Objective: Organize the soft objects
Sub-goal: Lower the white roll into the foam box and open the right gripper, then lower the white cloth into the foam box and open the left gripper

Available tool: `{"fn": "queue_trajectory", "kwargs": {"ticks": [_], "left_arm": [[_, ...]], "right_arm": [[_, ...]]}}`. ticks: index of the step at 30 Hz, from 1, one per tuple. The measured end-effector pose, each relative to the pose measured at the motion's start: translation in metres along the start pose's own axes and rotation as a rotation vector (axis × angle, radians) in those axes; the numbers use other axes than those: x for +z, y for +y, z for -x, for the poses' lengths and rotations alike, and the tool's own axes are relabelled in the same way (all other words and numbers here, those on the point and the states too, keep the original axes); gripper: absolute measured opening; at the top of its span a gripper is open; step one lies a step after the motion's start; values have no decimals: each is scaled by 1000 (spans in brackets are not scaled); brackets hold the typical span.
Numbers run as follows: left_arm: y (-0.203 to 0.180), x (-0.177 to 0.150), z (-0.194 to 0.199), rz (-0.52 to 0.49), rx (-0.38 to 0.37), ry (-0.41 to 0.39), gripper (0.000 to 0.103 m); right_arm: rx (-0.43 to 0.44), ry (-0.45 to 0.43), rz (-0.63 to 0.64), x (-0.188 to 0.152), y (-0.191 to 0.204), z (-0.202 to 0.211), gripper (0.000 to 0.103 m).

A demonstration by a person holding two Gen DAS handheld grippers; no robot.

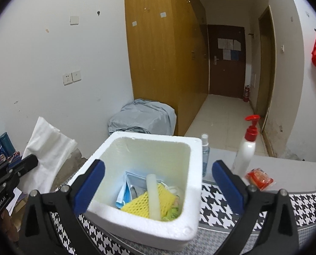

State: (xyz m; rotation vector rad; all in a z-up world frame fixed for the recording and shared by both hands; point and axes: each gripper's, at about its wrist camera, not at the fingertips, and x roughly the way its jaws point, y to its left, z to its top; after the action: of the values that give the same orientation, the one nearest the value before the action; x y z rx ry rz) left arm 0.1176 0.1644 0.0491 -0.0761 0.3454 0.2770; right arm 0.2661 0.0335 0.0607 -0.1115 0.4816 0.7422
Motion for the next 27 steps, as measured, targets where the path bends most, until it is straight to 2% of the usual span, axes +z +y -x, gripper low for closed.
{"fn": "queue_trajectory", "kwargs": {"ticks": [16, 27], "left_arm": [[-20, 14, -19, -37, -54, 7, 7], [-45, 26, -49, -64, -97, 21, 7]], "right_arm": [[-33, -43, 3, -12, -15, 30, 103], [-105, -60, 1, -32, -33, 59, 103]]}}
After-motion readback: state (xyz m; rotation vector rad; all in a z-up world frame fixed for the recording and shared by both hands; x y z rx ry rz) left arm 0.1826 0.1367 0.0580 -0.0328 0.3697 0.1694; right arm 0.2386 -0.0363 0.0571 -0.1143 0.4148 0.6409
